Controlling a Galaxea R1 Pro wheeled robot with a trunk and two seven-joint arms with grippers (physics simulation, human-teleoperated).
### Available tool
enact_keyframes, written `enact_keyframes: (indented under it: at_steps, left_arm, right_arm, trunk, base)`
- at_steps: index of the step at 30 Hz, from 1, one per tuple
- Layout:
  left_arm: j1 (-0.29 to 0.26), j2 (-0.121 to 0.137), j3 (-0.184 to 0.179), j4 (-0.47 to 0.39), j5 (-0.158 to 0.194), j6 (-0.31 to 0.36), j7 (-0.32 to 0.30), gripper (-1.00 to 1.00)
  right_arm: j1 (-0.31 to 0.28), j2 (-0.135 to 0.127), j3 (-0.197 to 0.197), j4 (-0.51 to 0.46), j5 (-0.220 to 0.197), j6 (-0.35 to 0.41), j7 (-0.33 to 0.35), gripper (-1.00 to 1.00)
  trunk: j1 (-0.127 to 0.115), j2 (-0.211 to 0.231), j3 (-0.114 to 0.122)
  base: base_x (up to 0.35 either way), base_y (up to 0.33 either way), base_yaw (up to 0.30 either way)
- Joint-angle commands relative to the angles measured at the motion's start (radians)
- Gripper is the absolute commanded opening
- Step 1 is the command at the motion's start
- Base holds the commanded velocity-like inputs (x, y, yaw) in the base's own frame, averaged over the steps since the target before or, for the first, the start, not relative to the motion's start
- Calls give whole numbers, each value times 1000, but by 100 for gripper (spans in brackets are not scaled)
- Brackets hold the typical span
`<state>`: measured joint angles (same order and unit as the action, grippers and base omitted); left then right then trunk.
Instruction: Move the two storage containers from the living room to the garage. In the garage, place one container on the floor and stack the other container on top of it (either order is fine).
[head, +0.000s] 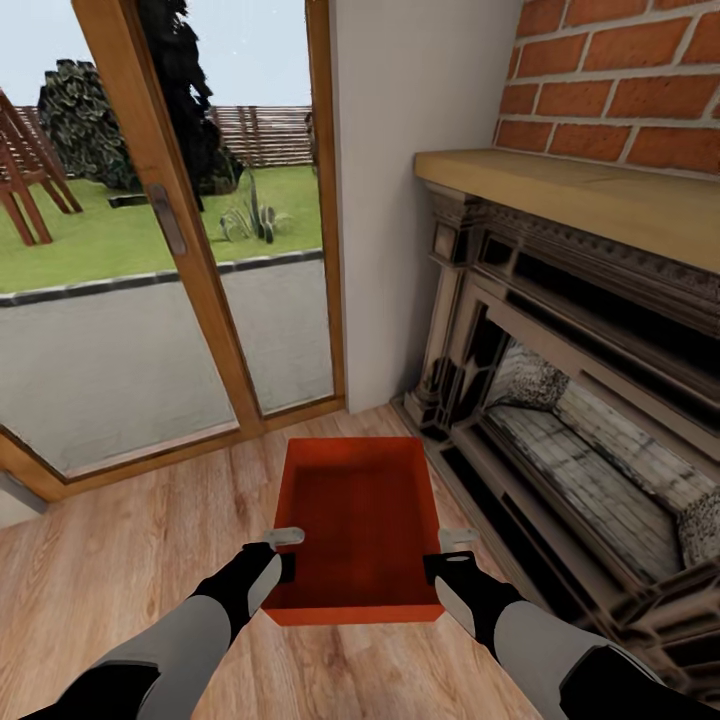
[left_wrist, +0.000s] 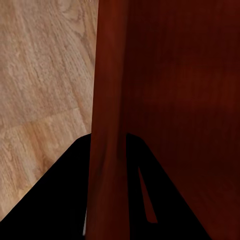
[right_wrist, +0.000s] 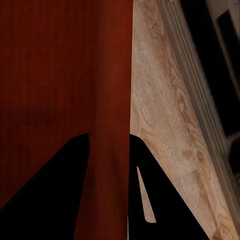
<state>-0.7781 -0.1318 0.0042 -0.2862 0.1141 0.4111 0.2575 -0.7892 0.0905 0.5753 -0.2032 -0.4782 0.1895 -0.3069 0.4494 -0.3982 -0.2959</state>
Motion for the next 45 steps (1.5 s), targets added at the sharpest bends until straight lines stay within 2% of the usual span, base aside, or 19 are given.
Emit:
enact_keyframes:
  at_steps: [1, 26, 45]
  left_arm:
    - [0, 2, -10, 2, -8, 10, 29, -100]
    - [0, 2, -9, 2, -8, 9, 29, -100]
    - [0, 3, -9, 2, -8, 9, 29, -100]
  right_arm:
    - [-2, -1, 1, -5, 15, -2, -8, -100]
    - [-2, 0, 1, -5, 13, 0, -9, -100]
    - [-2, 0, 1, -5, 13, 1, -9, -100]
  trunk:
    - [1, -2, 0]
    - [1, -2, 34]
    - [1, -2, 62]
  base:
    - [0, 0, 0]
    - [0, 0, -79]
    - [0, 0, 94]
